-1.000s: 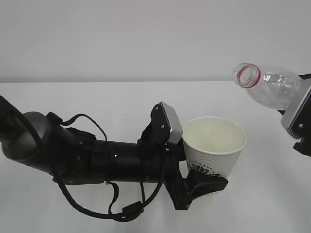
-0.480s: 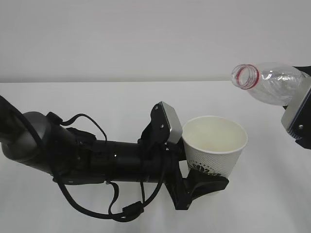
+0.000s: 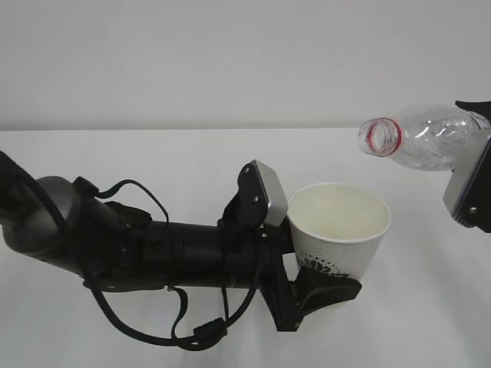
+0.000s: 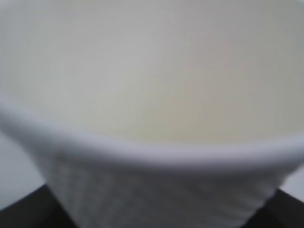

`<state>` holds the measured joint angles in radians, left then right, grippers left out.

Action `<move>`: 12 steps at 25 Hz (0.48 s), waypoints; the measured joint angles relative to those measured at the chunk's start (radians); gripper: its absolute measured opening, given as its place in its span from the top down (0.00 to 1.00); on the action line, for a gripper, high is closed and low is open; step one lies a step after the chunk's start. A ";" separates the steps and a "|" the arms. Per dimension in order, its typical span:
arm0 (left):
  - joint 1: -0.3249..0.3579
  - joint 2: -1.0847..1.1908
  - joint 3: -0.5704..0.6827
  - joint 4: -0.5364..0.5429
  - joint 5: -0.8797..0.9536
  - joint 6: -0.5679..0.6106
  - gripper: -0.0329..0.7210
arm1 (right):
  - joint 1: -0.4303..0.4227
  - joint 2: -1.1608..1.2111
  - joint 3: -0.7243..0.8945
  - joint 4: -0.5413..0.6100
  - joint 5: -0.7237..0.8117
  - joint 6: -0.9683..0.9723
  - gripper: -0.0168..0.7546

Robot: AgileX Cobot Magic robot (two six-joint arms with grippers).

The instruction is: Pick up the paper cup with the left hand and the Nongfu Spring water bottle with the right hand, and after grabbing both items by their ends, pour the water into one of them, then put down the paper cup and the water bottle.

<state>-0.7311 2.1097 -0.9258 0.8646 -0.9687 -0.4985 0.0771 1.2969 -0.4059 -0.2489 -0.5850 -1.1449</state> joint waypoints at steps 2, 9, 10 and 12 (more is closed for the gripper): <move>0.000 0.000 0.000 0.000 0.000 0.000 0.24 | 0.000 0.000 0.000 0.000 -0.003 -0.016 0.41; 0.000 0.000 0.000 0.000 0.000 0.000 0.24 | 0.000 0.000 0.000 0.010 -0.030 -0.054 0.41; 0.000 0.000 0.000 0.000 0.000 0.000 0.24 | 0.000 0.000 0.000 0.010 -0.030 -0.068 0.41; 0.000 0.000 0.000 0.000 0.000 -0.002 0.24 | 0.000 0.000 0.000 0.011 -0.035 -0.086 0.41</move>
<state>-0.7311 2.1097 -0.9258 0.8646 -0.9687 -0.5006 0.0771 1.2969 -0.4059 -0.2377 -0.6195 -1.2310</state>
